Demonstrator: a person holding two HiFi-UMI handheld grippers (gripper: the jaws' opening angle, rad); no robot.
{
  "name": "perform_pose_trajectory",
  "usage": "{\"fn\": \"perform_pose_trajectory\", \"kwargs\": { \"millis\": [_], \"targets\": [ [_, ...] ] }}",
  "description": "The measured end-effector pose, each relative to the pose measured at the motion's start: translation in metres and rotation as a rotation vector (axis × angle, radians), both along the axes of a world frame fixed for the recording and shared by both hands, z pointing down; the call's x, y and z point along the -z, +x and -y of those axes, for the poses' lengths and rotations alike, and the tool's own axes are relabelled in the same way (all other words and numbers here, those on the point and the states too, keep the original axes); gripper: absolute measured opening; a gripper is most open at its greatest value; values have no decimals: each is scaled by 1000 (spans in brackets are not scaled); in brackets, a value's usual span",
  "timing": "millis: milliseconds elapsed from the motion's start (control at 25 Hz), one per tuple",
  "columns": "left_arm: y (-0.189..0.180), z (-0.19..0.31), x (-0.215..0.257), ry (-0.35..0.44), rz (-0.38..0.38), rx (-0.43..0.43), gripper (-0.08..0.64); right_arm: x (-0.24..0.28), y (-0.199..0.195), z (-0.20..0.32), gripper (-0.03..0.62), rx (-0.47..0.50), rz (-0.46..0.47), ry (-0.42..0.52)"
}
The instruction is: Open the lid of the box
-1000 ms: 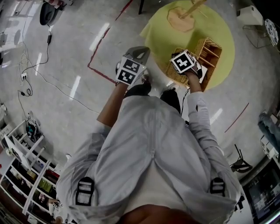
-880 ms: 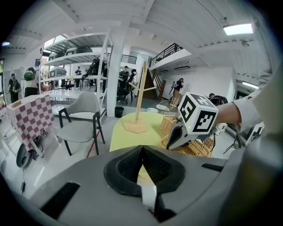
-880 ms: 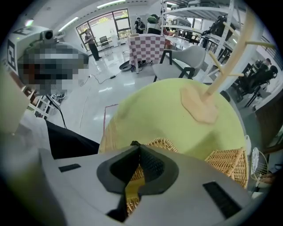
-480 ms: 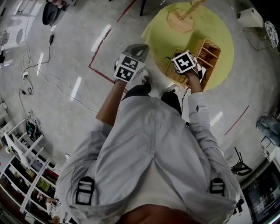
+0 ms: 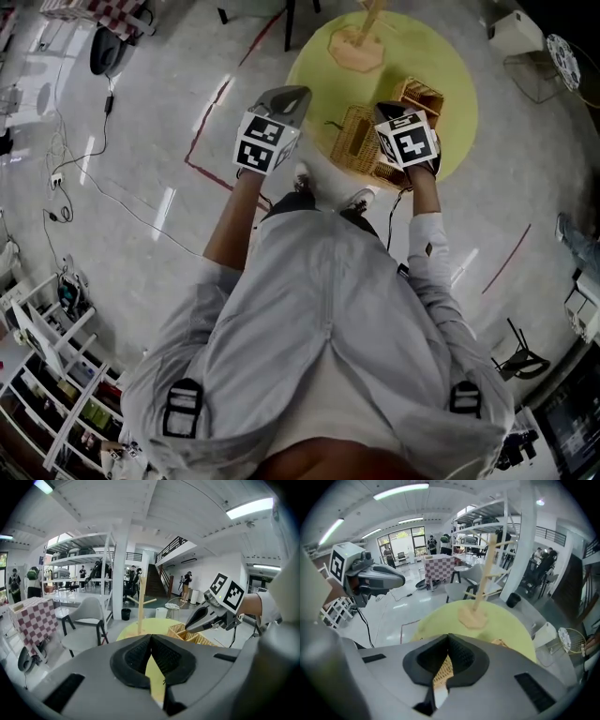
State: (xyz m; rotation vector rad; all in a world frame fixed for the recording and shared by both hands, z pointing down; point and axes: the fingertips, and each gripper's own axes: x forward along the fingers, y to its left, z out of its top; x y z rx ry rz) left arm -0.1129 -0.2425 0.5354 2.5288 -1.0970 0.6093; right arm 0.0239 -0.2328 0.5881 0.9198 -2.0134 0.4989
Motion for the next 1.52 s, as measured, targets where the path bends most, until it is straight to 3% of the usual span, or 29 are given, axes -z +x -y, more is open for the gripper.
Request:
{"fn": "perform_pose_trajectory", "kwargs": {
  "millis": [440, 760, 1160, 1520],
  "targets": [
    [98, 5, 97, 228, -37, -155, 29, 137, 108, -10, 23, -184, 20, 379],
    [141, -1, 170, 392, -50, -230, 29, 213, 165, -33, 23, -281, 32, 629],
    [164, -1, 224, 508, -66, -250, 29, 275, 204, -48, 23, -345, 36, 783],
    [170, 2, 244, 553, -57, -239, 29, 290, 204, -40, 23, -303, 18, 808]
  ]
}}
